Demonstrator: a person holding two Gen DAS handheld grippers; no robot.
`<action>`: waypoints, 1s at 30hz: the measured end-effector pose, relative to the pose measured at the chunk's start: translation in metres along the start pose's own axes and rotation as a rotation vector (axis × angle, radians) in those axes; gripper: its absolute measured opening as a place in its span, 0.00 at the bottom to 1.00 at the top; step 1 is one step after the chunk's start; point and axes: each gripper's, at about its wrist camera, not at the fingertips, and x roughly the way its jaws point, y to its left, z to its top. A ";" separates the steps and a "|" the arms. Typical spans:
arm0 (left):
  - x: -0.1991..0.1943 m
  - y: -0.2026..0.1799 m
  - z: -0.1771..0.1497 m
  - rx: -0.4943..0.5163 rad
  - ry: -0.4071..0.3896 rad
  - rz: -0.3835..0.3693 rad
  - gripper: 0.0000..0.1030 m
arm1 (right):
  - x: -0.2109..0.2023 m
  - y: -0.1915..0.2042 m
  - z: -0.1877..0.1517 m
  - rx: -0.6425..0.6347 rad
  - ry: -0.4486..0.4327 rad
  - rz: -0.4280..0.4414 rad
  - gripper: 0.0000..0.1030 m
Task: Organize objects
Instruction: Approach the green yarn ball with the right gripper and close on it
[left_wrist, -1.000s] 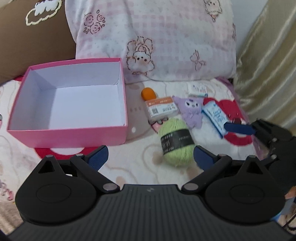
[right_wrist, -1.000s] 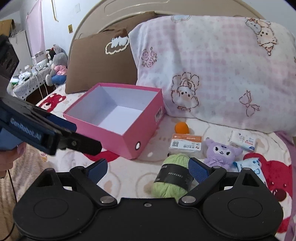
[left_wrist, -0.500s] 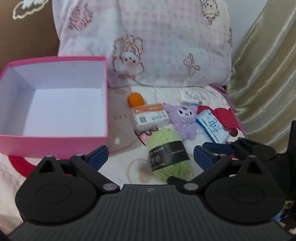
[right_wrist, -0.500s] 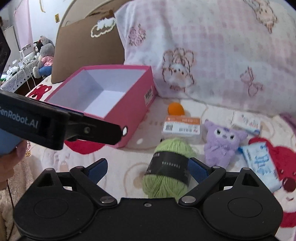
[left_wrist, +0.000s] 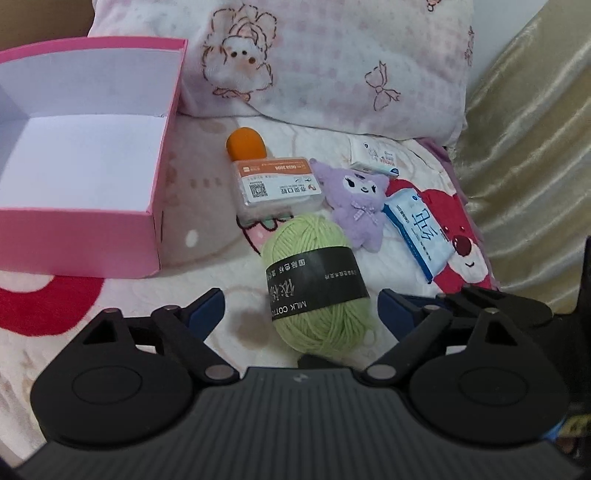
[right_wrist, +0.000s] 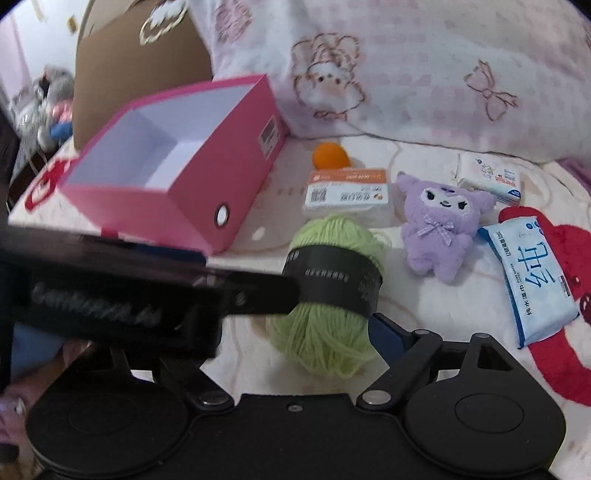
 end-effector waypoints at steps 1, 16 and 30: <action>0.002 0.000 -0.001 -0.007 -0.004 0.024 0.85 | 0.001 0.001 0.000 -0.009 0.005 -0.001 0.85; 0.032 0.026 -0.005 -0.095 -0.026 -0.100 0.50 | 0.019 -0.002 0.007 -0.018 0.013 -0.076 0.75; 0.050 0.023 -0.016 -0.077 -0.019 -0.145 0.48 | 0.044 -0.023 0.005 0.087 0.144 -0.071 0.60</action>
